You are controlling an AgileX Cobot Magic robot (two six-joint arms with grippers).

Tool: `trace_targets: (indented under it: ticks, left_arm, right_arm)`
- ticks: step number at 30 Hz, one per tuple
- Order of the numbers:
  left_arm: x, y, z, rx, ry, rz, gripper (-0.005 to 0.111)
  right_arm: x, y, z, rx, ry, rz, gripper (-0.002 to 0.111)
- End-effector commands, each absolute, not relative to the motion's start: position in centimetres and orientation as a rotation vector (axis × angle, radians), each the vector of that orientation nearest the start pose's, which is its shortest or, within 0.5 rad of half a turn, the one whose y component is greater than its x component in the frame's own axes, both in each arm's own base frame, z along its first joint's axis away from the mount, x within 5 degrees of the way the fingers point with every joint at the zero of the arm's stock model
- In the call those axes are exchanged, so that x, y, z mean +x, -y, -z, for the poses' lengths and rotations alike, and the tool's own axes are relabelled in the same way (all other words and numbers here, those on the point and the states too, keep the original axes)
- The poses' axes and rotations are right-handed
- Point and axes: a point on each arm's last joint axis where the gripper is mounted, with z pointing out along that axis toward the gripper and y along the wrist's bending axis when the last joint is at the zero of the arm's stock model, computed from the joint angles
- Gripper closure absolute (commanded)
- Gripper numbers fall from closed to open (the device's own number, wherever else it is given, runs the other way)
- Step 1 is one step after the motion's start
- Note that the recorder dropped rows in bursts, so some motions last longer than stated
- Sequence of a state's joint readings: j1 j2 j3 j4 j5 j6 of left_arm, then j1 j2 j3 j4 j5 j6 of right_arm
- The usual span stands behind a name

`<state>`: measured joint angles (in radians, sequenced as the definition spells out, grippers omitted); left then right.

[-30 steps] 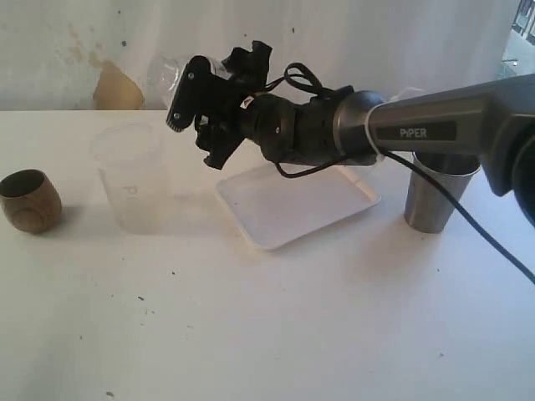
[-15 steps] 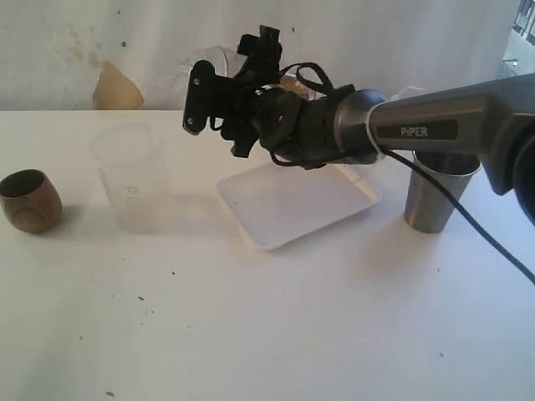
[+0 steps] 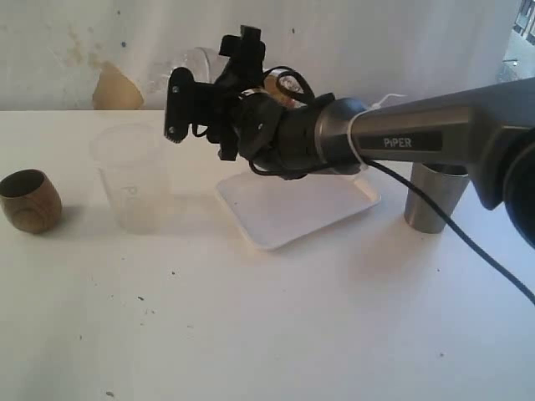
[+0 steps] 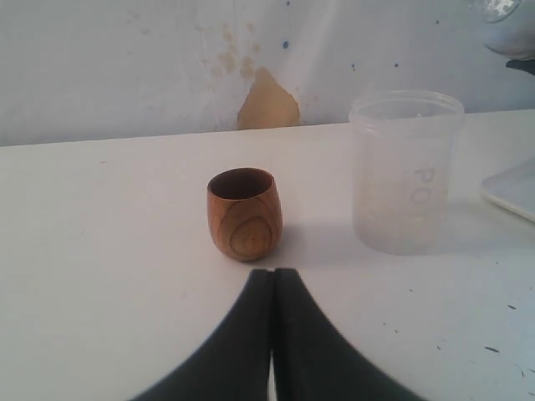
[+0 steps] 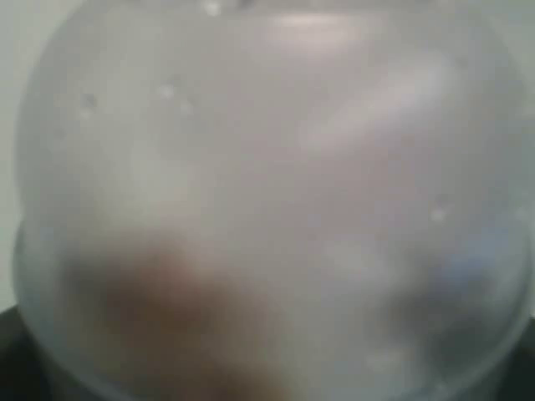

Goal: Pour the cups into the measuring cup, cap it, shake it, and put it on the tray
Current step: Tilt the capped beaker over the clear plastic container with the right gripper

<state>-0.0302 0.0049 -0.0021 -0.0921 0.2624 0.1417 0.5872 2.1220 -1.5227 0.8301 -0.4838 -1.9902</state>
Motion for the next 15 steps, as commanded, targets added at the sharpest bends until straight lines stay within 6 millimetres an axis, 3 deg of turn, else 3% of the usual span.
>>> trace_targets:
  ticks: [1,15]
  left_arm:
    - [5.51,0.38,-19.02,0.093,-1.734,0.001,0.106]
    - [5.51,0.38,-19.02,0.093,-1.734,0.001,0.106]
  right_arm:
    - [42.71,-24.85,-24.46,-1.193,-1.213,0.895,0.108]
    - [42.75,-24.91,-24.24,-1.173,-1.168,1.018,0.108]
